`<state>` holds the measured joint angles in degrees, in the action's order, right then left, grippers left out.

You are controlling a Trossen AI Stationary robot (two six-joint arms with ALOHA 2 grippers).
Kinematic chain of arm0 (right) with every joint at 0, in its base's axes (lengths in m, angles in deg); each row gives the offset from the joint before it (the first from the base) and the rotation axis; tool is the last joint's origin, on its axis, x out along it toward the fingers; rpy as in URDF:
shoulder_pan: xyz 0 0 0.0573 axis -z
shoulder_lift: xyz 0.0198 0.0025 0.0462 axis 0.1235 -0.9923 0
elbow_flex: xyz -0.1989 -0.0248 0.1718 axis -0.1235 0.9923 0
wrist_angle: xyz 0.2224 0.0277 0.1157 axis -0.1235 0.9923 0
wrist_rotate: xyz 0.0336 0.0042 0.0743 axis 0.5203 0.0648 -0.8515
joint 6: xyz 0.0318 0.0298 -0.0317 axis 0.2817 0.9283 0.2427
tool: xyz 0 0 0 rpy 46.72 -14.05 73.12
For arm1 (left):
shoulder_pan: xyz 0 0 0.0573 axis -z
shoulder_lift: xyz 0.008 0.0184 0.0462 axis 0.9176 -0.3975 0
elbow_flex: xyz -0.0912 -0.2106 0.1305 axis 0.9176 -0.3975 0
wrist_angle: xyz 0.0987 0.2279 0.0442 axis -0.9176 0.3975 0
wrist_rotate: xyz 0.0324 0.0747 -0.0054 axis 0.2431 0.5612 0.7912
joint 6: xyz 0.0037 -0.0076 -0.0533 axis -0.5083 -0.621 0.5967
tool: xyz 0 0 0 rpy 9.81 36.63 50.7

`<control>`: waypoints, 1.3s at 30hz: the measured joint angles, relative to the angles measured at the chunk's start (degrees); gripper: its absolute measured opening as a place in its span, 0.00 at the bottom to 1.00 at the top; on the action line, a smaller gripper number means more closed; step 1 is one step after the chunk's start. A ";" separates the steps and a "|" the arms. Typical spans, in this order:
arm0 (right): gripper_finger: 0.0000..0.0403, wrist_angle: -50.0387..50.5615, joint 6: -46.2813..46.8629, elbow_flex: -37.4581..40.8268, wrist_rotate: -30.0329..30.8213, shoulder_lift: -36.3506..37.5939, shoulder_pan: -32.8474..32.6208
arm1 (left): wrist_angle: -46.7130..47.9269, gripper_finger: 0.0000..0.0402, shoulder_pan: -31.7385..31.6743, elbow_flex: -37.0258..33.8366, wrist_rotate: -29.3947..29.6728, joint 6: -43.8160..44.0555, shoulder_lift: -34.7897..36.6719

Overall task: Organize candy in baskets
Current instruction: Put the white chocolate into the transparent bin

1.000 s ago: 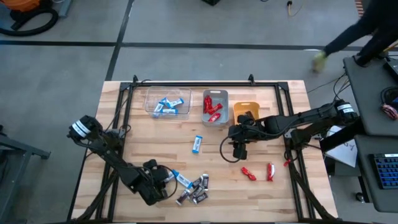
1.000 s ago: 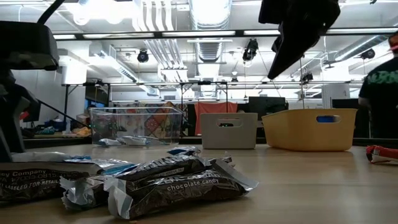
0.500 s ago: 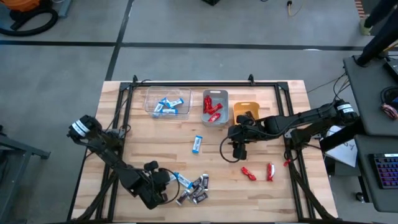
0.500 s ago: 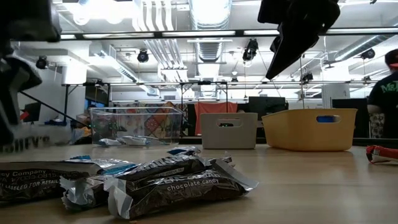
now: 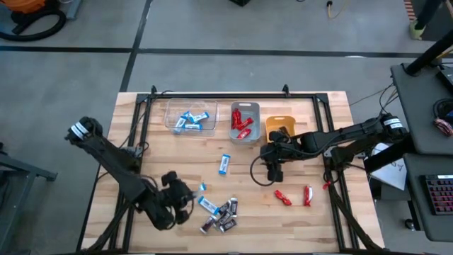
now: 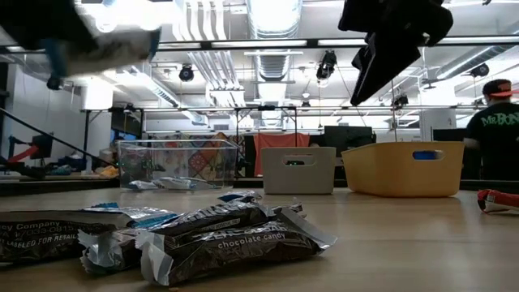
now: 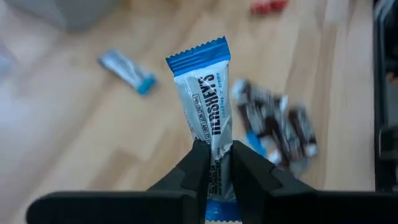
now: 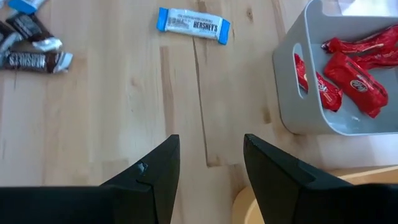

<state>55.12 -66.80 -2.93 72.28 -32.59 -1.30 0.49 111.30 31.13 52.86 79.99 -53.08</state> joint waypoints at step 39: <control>0.36 -0.59 1.52 0.00 0.23 0.00 2.79 | -1.85 0.09 -72.90 -0.24 -36.67 -98.48 6.58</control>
<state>54.53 -65.27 -2.93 72.51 -32.59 1.49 -1.37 38.40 30.89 16.19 -18.50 -46.50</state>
